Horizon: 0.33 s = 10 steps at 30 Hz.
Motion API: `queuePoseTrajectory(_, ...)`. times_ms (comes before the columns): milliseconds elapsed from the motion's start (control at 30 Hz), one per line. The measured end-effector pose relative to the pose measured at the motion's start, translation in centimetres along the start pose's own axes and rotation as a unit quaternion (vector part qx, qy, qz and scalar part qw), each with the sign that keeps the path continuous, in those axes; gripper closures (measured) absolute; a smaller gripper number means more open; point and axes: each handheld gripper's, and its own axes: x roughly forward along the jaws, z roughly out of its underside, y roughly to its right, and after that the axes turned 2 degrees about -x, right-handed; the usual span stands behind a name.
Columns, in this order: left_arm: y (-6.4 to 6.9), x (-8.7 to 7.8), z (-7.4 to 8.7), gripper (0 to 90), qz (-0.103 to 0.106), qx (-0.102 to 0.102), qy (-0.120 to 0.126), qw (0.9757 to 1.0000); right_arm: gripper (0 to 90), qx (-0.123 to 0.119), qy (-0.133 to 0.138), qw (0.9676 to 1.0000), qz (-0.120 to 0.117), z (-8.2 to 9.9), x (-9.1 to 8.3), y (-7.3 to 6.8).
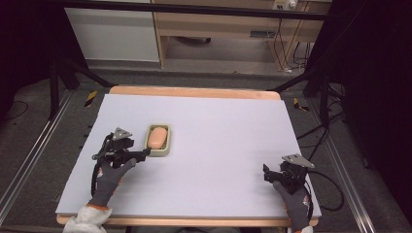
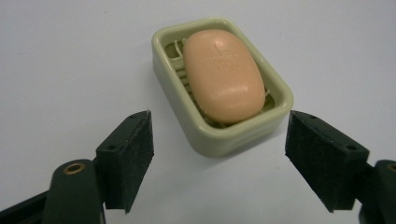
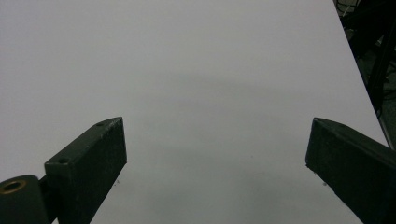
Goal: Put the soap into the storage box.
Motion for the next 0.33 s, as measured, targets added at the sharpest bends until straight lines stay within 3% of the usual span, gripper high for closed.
queuePoseTrajectory(167, 0.0, -0.9, 1.7, 23.0, -0.005, 0.0, 0.006, 1.0, 5.6, 0.004, -0.003, 1.0, 0.007, 0.2, -0.1, 0.3)
queuePoseTrajectory(333, -0.4, -1.3, 3.4, 23.0, -0.022, 0.004, -0.009, 0.9997, 5.6, 0.006, -0.01, 0.9999, 0.007, 0.3, 0.0, 0.4)
